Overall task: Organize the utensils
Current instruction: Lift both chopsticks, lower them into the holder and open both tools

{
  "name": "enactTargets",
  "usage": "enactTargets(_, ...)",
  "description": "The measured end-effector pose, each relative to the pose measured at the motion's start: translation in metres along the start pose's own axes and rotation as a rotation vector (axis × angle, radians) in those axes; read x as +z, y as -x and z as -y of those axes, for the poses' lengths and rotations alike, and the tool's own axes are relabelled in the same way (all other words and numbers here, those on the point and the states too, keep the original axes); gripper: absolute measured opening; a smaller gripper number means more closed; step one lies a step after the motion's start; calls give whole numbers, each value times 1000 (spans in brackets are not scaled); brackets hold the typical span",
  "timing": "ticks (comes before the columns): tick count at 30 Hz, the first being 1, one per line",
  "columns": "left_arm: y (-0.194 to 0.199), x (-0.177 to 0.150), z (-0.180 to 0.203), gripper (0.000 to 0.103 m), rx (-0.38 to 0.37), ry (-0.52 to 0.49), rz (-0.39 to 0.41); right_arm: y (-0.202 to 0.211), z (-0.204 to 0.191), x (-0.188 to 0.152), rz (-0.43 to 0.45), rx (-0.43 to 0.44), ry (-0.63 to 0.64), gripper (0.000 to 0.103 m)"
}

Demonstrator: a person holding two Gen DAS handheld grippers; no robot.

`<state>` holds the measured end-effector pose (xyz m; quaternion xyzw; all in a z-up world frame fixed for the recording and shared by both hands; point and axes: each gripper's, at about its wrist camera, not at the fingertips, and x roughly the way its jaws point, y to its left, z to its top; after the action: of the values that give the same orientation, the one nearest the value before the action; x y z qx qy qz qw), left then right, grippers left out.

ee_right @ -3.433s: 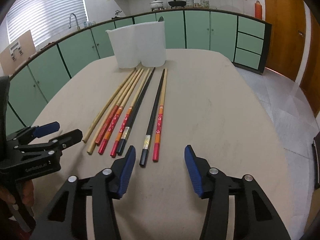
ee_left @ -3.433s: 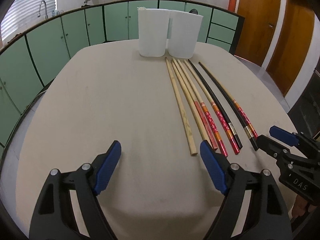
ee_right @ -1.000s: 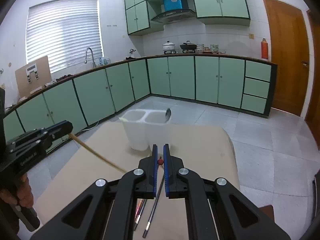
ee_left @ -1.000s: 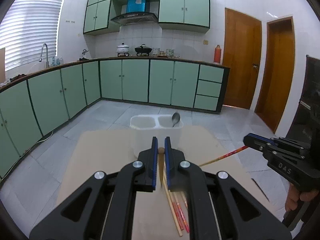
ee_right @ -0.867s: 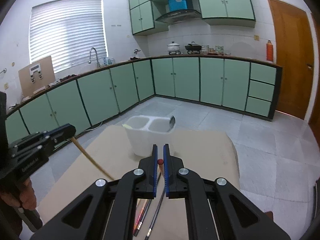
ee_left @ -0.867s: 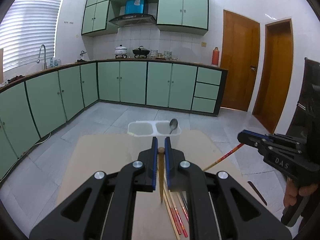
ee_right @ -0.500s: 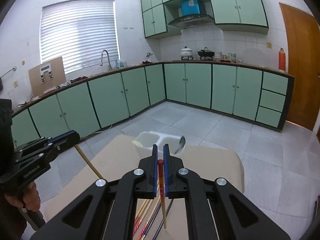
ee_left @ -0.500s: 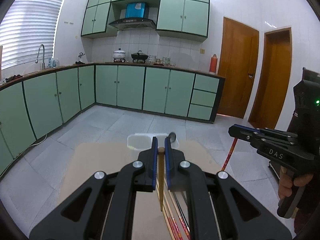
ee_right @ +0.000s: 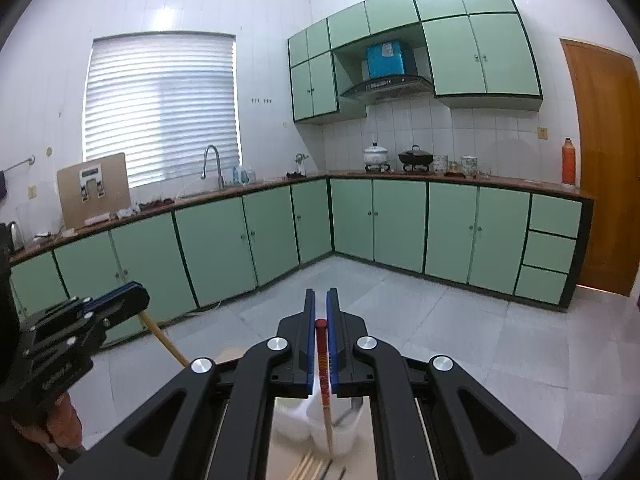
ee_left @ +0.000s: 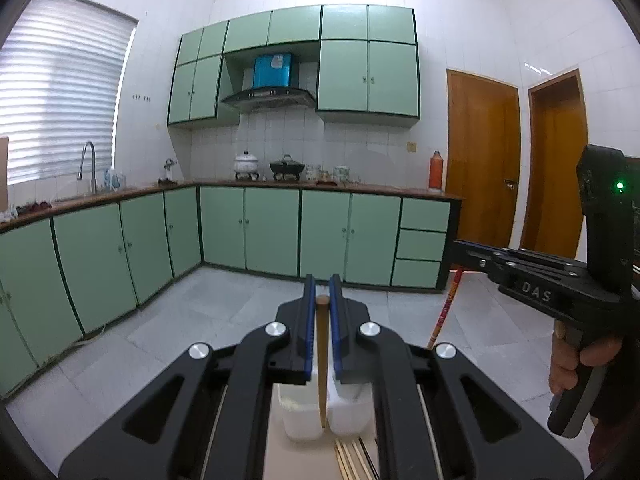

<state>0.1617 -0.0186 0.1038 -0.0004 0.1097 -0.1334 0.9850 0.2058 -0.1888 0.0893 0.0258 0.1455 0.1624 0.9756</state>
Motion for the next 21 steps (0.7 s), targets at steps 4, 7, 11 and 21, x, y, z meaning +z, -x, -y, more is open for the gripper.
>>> enactTargets(4,-28,14,0,6,25,-25,26,-26,7,12,21,0,0,5)
enactTargets(7,-52,14,-1,6,38,-35,16,-50,10,12,11,-1,-2,5)
enactTargets(11,-85,2,-5,6,44,-26,-28,-77,14,0,-24,-6,-6,5)
enactTargets(21,-129,-45,-28,18,56,16,-178,-109,23,-51,-167,16,-47,14)
